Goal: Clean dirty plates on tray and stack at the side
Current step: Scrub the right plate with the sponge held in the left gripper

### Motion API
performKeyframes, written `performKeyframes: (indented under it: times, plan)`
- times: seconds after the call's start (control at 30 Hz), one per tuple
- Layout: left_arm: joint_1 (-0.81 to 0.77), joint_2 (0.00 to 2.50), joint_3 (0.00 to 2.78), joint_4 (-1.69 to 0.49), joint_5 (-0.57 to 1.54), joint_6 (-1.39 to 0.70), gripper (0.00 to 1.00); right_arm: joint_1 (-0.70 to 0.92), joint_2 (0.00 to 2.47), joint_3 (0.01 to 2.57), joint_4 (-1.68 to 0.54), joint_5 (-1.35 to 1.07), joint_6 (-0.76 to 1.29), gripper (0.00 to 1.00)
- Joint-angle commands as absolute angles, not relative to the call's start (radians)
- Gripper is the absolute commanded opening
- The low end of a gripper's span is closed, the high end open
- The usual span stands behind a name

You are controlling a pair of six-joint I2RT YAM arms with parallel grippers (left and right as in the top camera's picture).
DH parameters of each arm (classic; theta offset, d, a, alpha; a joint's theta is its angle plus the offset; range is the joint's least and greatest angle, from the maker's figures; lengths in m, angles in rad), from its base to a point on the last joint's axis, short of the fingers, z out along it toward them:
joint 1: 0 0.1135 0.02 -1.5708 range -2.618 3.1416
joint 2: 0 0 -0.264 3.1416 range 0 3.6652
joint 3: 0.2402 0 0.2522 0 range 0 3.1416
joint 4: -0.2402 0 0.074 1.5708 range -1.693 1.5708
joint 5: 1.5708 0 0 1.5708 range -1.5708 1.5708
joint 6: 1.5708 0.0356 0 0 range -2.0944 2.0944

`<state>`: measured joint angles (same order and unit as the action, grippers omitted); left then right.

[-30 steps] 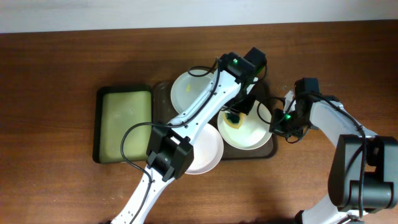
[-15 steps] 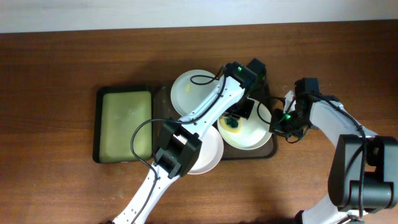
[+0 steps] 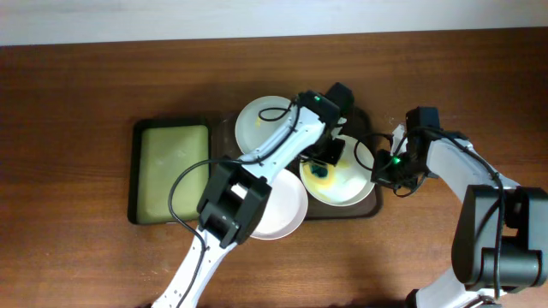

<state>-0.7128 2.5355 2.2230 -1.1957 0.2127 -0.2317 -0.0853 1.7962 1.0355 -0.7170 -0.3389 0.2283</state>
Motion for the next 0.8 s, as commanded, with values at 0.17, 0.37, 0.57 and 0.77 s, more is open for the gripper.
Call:
performKeyframes:
  times: [0.17,0.37,0.57,0.77]
  plan:
    - [-0.745,2.671,2.134,-1.243,0.628,0.005,0.00,-0.084,1.789,1.030,-0.713,-0.329,0.226,0.04]
    - [-0.660,2.606,2.152,-1.245,0.962,0.123,0.00,-0.084,1.789,1.030,-0.713,-0.329,0.226,0.04]
    - [-0.624,2.386,2.180,-1.216,0.546,0.035,0.00,-0.084,1.789,1.030,-0.709,-0.329,0.226,0.04]
    - [-0.694,2.390,2.168,-1.155,0.169,-0.115,0.00,-0.084,1.789,1.030,-0.709,-0.329,0.226,0.04]
